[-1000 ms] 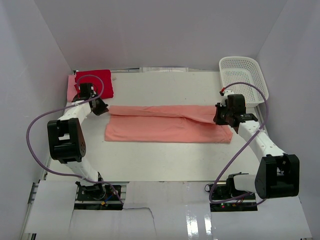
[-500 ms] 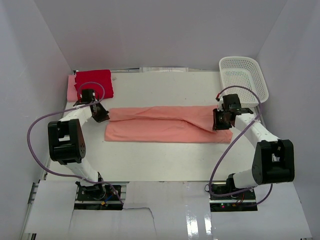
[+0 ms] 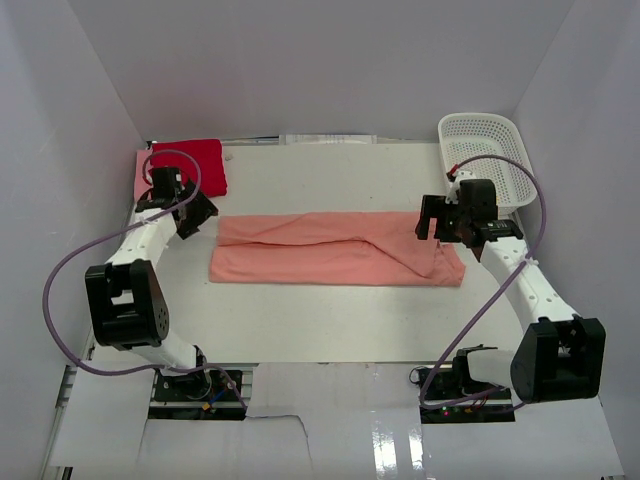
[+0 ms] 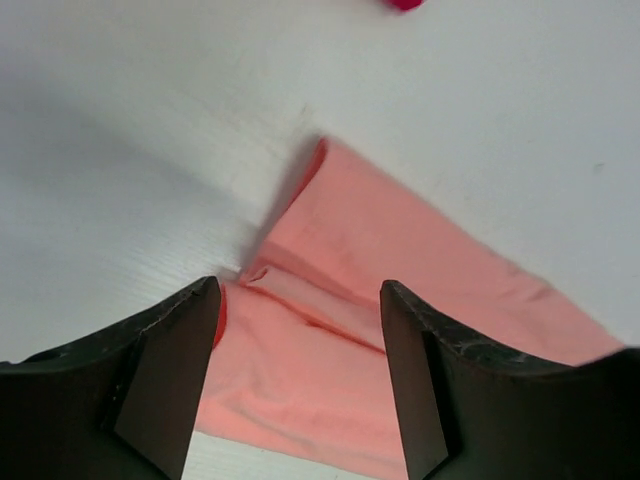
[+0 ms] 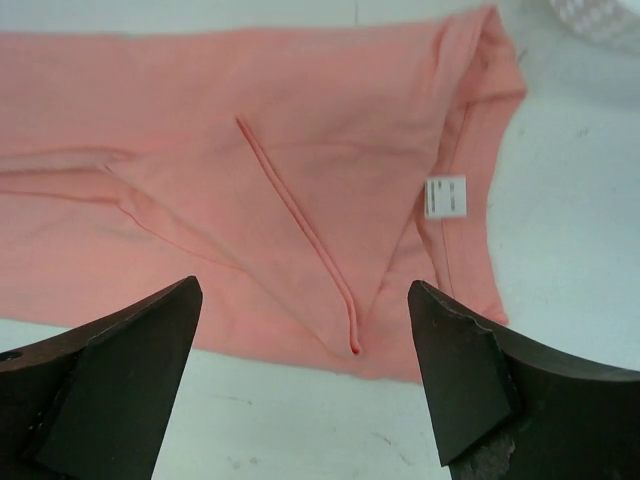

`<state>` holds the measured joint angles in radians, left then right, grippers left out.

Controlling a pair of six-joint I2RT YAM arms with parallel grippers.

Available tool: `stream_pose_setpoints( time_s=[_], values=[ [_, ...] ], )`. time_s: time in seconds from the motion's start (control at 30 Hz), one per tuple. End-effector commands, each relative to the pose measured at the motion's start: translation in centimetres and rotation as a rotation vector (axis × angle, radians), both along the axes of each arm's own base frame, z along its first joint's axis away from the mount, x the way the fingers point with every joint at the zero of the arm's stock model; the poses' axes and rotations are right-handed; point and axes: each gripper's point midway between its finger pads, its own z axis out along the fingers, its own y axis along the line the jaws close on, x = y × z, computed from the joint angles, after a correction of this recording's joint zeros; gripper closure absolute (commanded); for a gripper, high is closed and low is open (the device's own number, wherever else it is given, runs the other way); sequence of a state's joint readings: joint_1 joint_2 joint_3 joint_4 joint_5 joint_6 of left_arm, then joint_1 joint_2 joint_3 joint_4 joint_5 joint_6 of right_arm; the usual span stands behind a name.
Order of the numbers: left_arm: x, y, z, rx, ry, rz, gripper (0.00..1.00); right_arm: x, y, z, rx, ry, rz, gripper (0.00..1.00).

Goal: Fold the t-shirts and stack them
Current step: Fold the other side of the tshirt into a rectangle

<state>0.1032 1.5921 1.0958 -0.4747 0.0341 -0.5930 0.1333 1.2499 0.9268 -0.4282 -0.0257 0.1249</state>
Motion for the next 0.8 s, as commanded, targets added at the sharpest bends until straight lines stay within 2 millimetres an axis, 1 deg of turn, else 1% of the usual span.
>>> stream_pose_setpoints(
  time_s=[0.0,0.03,0.07,0.1,0.13,0.17,0.2,0.23,0.27,0.3,0.33,0.37,0.4,0.43,0.47,0.5,0.53,0.63,0.67,0.7,0.77],
  values=[
    [3.0,1.5,9.7,0.089,-0.277,0.008,0.24,3.7,2.1,4.8,0.108,-0.201,0.038,0.1],
    [3.4,0.5,10.5,0.059,-0.306,-0.04,0.23,3.7,2.6,4.5,0.128,-0.207,0.059,0.1],
    [3.9,-0.2,10.7,0.051,-0.313,-0.063,0.23,3.9,3.6,4.8,0.164,-0.219,0.105,0.1],
    [4.7,-0.7,11.9,0.047,-0.347,-0.085,0.23,4.0,4.3,4.5,0.182,-0.218,0.142,0.1],
    [5.1,-1.3,12.1,0.041,-0.359,-0.114,0.23,4.8,4.7,4.8,0.194,-0.25,0.162,0.1],
    [5.5,-2.8,12.2,0.01,-0.371,-0.168,0.23,5.0,5.3,4.8,0.216,-0.25,0.188,0.07],
    [6.3,-3.4,12.1,0.0,-0.377,-0.188,0.23,5.4,5.7,4.7,0.227,-0.245,0.203,0.16],
    [6.8,-4.0,12.0,-0.016,-0.381,-0.21,0.23,6.0,5.9,3.4,0.23,-0.21,0.205,0.19],
    [7.0,-5.4,11.8,-0.056,-0.381,-0.265,0.23,6.7,6.0,3.5,0.232,-0.208,0.21,0.21],
    [7.6,-6.0,10.3,-0.078,-0.35,-0.284,0.24,7.0,6.5,2.2,0.246,-0.173,0.233,0.21],
    [8.2,-6.6,10.5,-0.093,-0.355,-0.306,0.24,7.3,6.7,1.9,0.252,-0.167,0.24,0.2],
    [8.4,-7.4,10.1,-0.107,-0.346,-0.329,0.25,7.9,6.9,2.0,0.259,-0.185,0.246,0.2],
    [8.6,-7.7,9.7,-0.122,-0.338,-0.344,0.25,8.0,7.3,1.7,0.275,-0.184,0.259,0.2],
    [9.0,-8.7,8.8,-0.136,-0.319,-0.366,0.25,8.2,7.5,0.7,0.289,-0.157,0.26,0.2],
    [9.3,-8.9,8.5,-0.144,-0.315,-0.379,0.25,8.5,7.7,0.3,0.296,-0.144,0.265,0.2],
    [9.2,-10.5,8.0,-0.163,-0.303,-0.425,0.26,9.4,8.2,0.0,0.312,-0.148,0.283,0.21],
    [9.5,-10.9,6.8,-0.18,-0.279,-0.436,0.26,9.6,8.5,-0.3,0.322,-0.141,0.29,0.21],
    [9.5,-12.1,5.2,-0.226,-0.247,-0.475,0.28,10.6,9.1,-1.5,0.35,-0.11,0.302,0.22],
    [9.4,-12.4,4.3,-0.24,-0.228,-0.483,0.28,10.8,9.3,-1.9,0.358,-0.101,0.306,0.23],
    [9.4,-12.6,4.0,-0.247,-0.222,-0.489,0.28,11.1,9.5,-2.6,0.37,-0.095,0.307,0.23],
    [9.1,-12.9,3.4,-0.253,-0.209,-0.5,0.29,11.5,9.7,-3.1,0.382,-0.089,0.312,0.24]
  ],
)
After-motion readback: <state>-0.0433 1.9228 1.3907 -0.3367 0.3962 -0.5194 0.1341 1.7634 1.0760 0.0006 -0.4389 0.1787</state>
